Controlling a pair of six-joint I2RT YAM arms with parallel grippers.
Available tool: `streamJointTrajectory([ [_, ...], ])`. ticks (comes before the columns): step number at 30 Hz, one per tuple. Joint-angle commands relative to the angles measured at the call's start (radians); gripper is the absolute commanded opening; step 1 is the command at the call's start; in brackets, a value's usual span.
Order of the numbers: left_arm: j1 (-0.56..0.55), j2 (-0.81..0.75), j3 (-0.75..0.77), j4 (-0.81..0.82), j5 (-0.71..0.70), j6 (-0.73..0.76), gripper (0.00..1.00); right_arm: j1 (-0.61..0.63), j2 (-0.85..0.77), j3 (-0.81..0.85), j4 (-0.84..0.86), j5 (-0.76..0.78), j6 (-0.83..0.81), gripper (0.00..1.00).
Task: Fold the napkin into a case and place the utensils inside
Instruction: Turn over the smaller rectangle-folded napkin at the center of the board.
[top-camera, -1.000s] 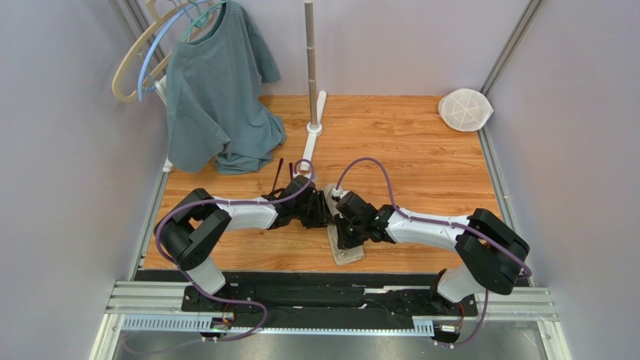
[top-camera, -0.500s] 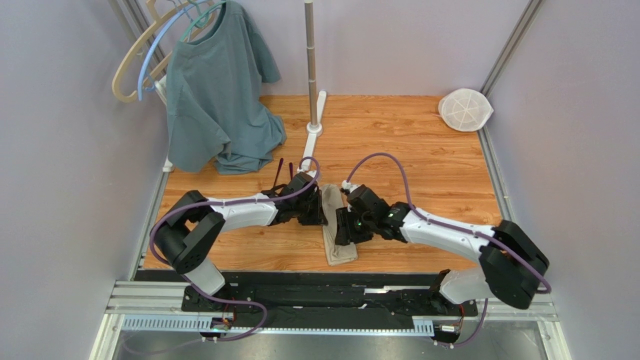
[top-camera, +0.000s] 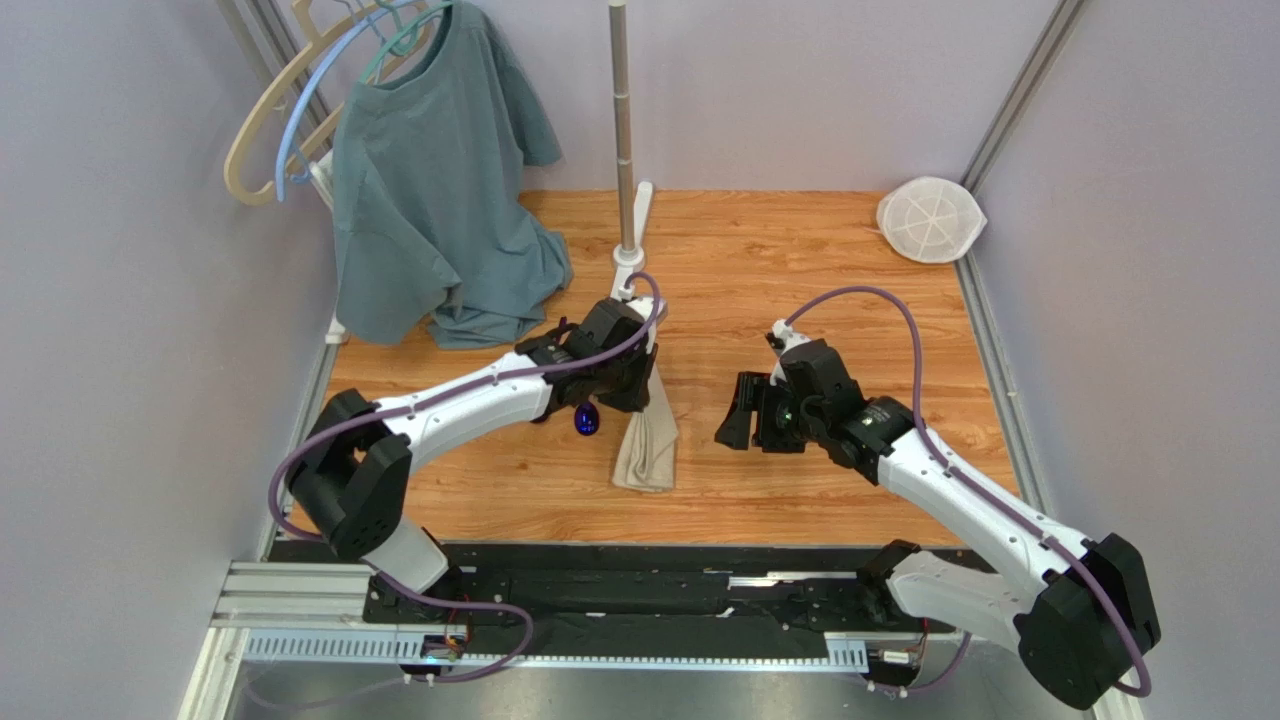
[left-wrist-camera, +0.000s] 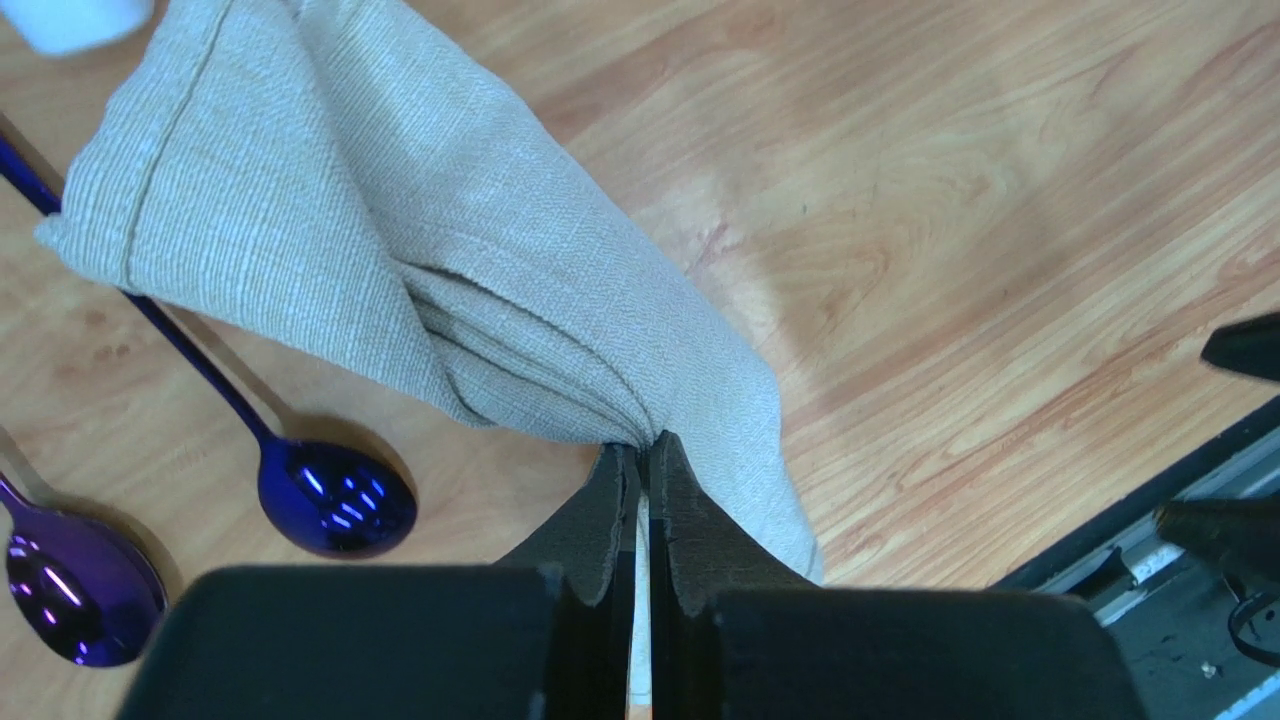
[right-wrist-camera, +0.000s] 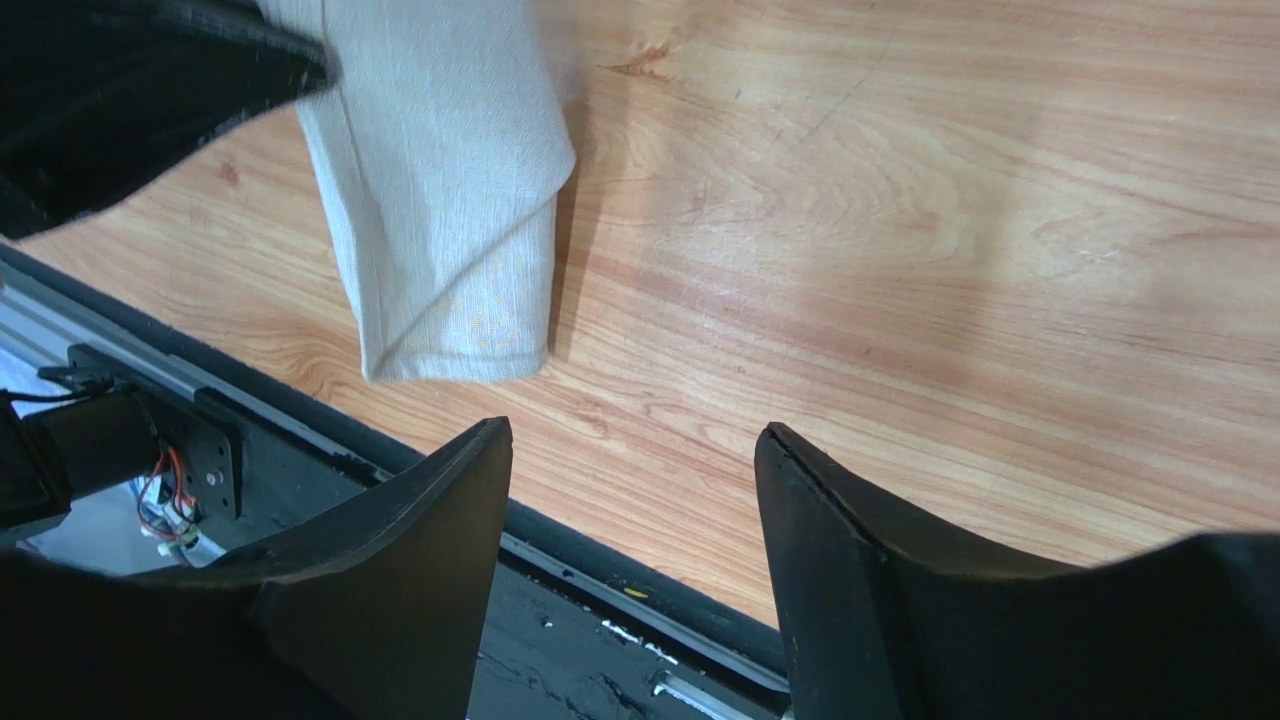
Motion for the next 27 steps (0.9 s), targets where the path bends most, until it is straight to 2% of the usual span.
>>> streamJointTrajectory([
  [1,-0.02,0.067,0.158,-0.137,-0.04,0.097,0.0,-0.002,0.005,-0.001,0.029,-0.035,-0.015,0.65],
  [6,-0.099,0.202,0.372,-0.382,-0.245,0.173,0.0,-0.036,0.001,0.002,0.029,-0.016,0.005,0.65],
  [10,-0.169,0.284,0.533,-0.498,-0.396,0.228,0.0,-0.121,-0.041,-0.017,-0.035,0.059,0.046,0.64],
  [12,-0.175,0.294,0.554,-0.519,-0.462,0.254,0.0,-0.152,-0.076,-0.027,-0.058,0.08,0.06,0.64],
  [16,-0.188,0.307,0.592,-0.524,-0.662,0.424,0.0,-0.217,-0.12,-0.055,-0.092,0.069,0.052,0.64],
  [20,-0.191,0.386,0.646,-0.504,-0.846,0.602,0.0,-0.237,-0.154,-0.067,-0.113,0.058,0.037,0.63],
  [23,-0.2,0.478,0.683,-0.431,-0.974,0.752,0.0,-0.258,-0.174,-0.075,-0.116,0.034,0.022,0.63],
  [24,-0.206,0.501,0.681,-0.336,-1.015,0.851,0.0,-0.261,-0.177,-0.08,-0.118,0.028,0.019,0.63],
  [27,-0.232,0.613,0.719,-0.241,-1.13,0.906,0.0,-0.292,-0.189,-0.093,-0.118,-0.002,0.009,0.63],
])
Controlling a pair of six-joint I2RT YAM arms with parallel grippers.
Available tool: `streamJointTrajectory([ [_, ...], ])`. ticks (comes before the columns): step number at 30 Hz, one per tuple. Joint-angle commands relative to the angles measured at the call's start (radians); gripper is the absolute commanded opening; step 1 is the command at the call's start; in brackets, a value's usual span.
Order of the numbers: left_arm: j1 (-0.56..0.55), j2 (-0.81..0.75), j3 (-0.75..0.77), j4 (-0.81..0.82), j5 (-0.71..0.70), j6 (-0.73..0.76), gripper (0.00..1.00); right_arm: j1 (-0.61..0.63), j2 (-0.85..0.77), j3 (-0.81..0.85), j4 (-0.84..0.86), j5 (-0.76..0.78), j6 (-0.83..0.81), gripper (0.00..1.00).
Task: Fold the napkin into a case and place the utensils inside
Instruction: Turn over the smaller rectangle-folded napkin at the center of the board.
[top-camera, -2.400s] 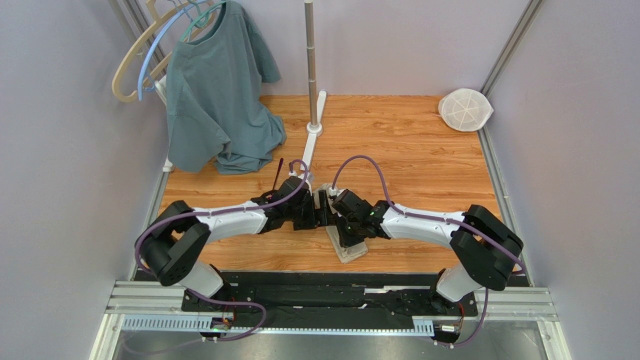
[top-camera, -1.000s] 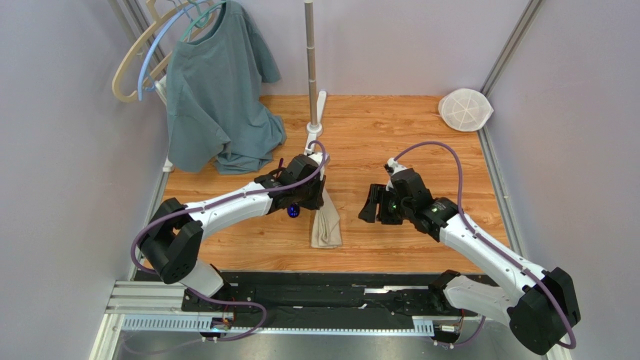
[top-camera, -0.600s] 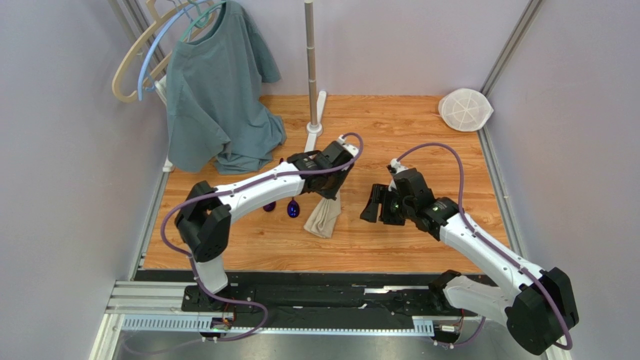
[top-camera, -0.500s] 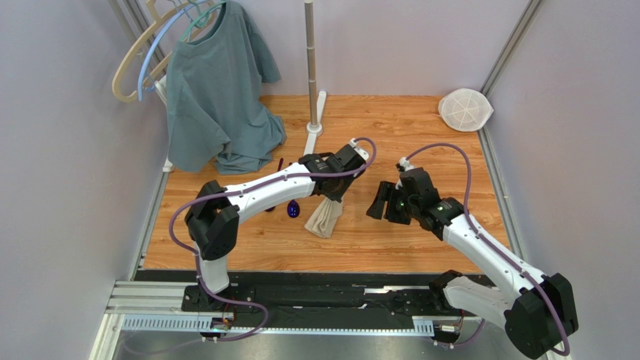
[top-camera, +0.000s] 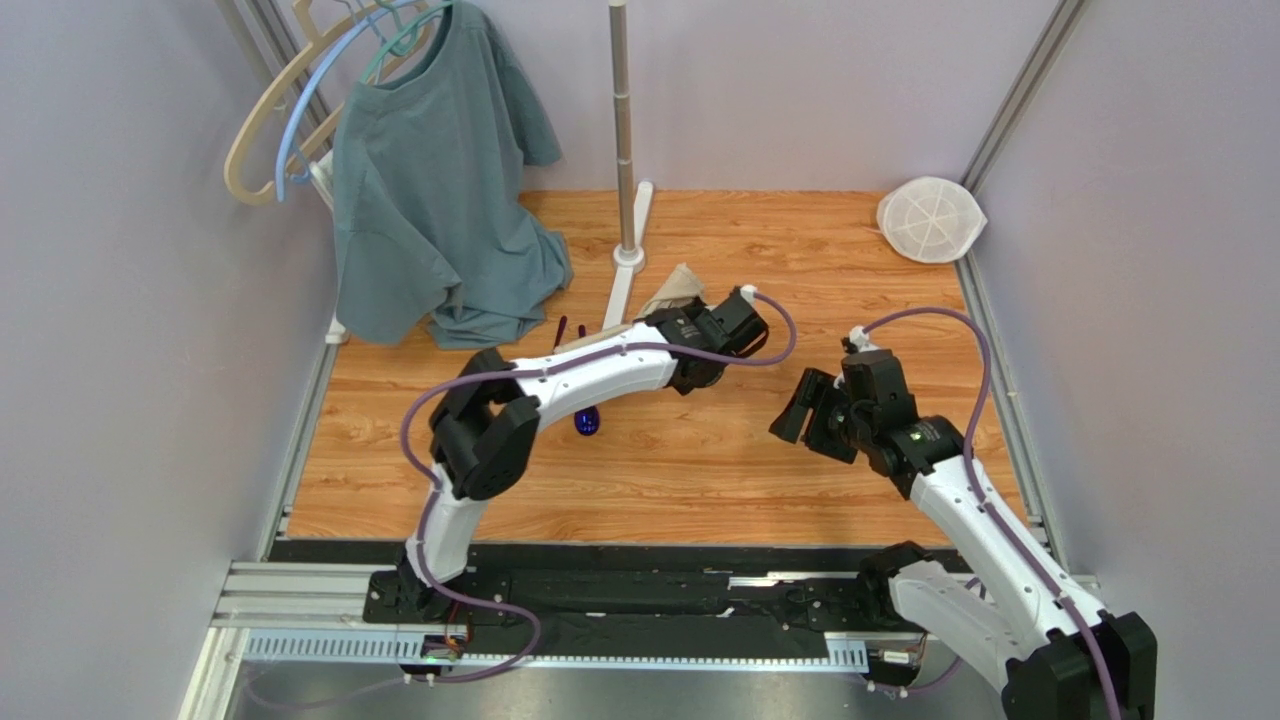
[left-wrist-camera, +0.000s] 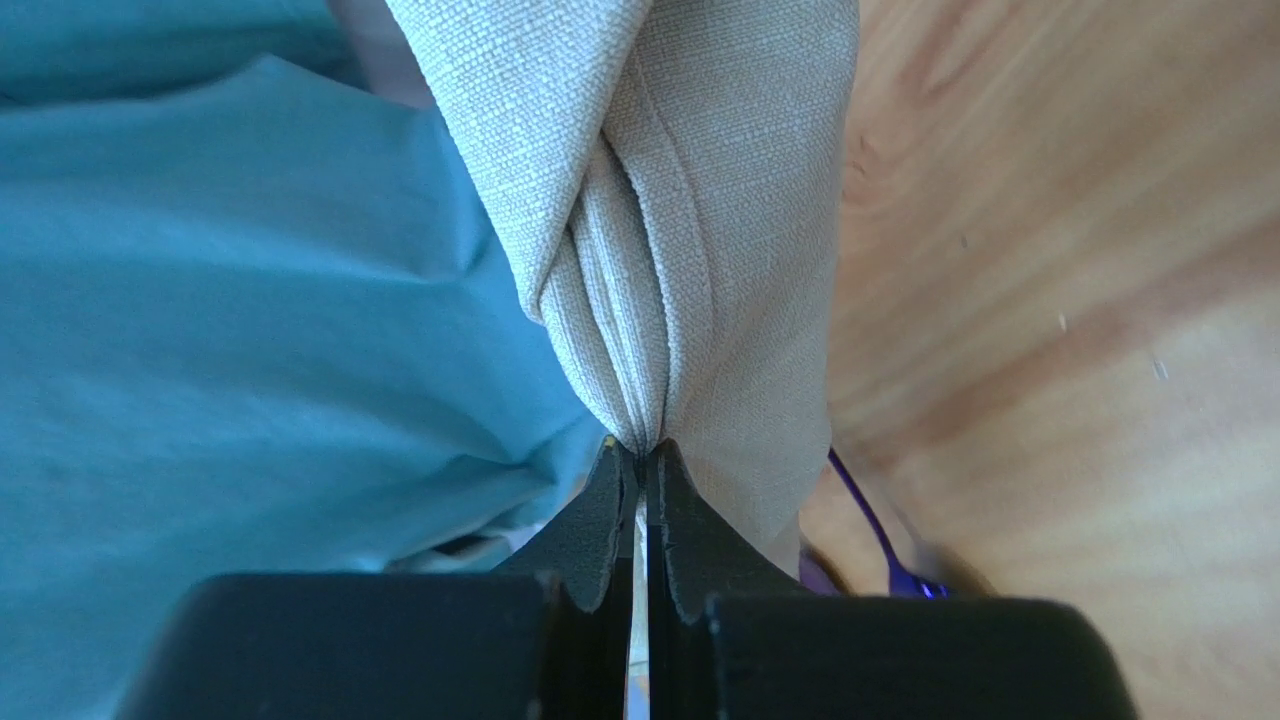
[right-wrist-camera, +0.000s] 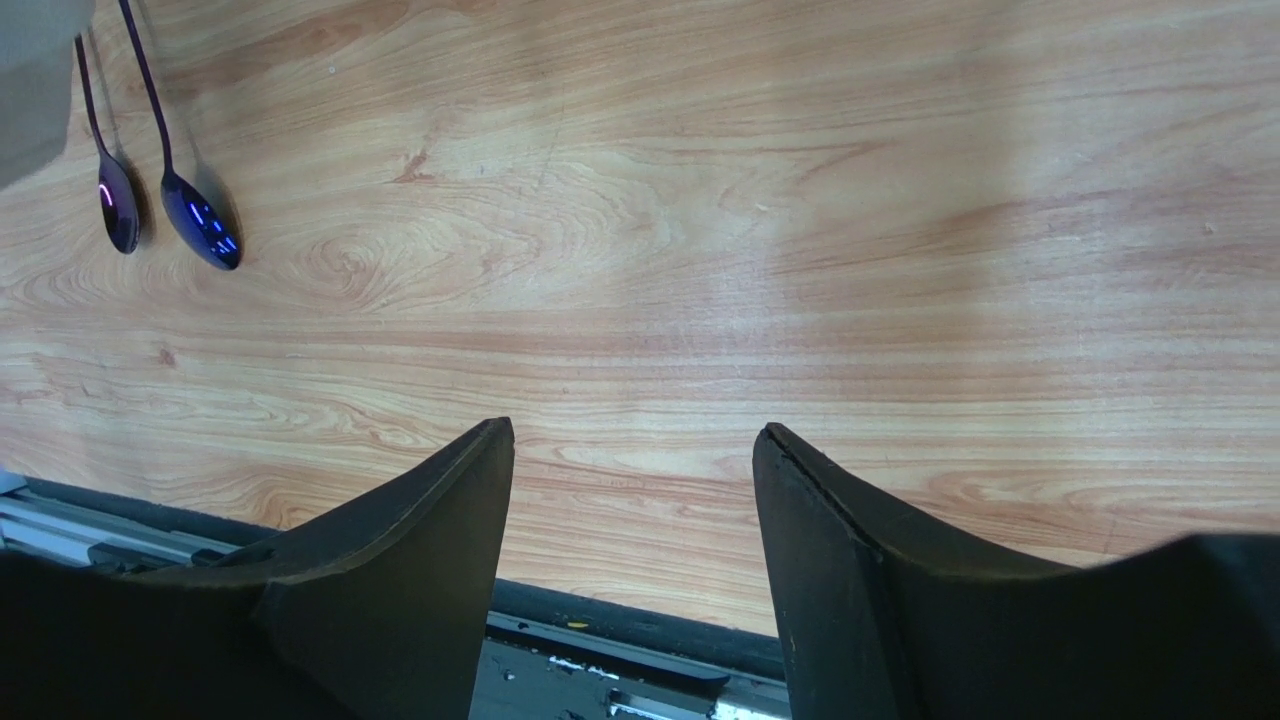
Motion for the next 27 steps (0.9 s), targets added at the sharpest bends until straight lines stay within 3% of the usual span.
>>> streamJointTrajectory([
  [1,-0.062,0.146,0.066,0.187,-0.268,0.226,0.0,-0.047,-0.031,-0.023,-0.001,-0.041,-0.023,0.63],
  [4,-0.126,0.265,0.048,0.399,-0.434,0.326,0.0,-0.084,-0.048,-0.043,0.013,-0.07,-0.016,0.64],
  [5,-0.14,0.277,0.023,0.575,-0.457,0.374,0.0,-0.095,-0.054,-0.048,0.018,-0.082,-0.005,0.63],
  [7,-0.18,0.302,-0.014,0.661,-0.521,0.445,0.0,-0.11,-0.06,-0.051,0.026,-0.11,0.003,0.64],
  [9,-0.205,0.302,-0.023,0.666,-0.535,0.374,0.0,-0.116,-0.078,-0.059,0.029,-0.108,0.006,0.63],
  [11,-0.255,0.3,-0.014,0.534,-0.534,0.275,0.02,-0.139,-0.084,-0.069,0.032,-0.117,0.007,0.64],
  [12,-0.272,0.3,-0.006,0.508,-0.534,0.206,0.24,-0.145,-0.089,-0.071,0.036,-0.126,0.003,0.63],
  [14,-0.323,0.285,0.005,0.38,-0.514,0.117,0.43,-0.165,-0.083,-0.071,0.038,-0.133,-0.003,0.63],
  [15,-0.34,0.277,0.021,0.319,-0.492,-0.008,0.48,-0.173,-0.078,-0.069,0.038,-0.14,-0.007,0.64],
  [17,-0.37,0.248,0.015,0.222,-0.411,-0.075,0.7,-0.205,-0.071,-0.06,0.038,-0.156,-0.019,0.63],
  [18,-0.402,0.234,-0.004,0.203,-0.399,-0.133,0.72,-0.217,-0.068,-0.057,0.035,-0.171,-0.022,0.63],
  [24,-0.479,-0.041,-0.191,0.08,-0.083,-0.365,0.76,-0.302,-0.039,-0.002,0.032,-0.205,-0.031,0.63],
  [25,-0.472,-0.176,-0.227,0.089,0.054,-0.373,0.75,-0.303,-0.034,0.003,0.039,-0.202,-0.03,0.63],
  [27,-0.45,-0.316,-0.314,0.142,0.184,-0.415,0.7,-0.302,0.0,0.007,0.115,-0.235,-0.017,0.63],
])
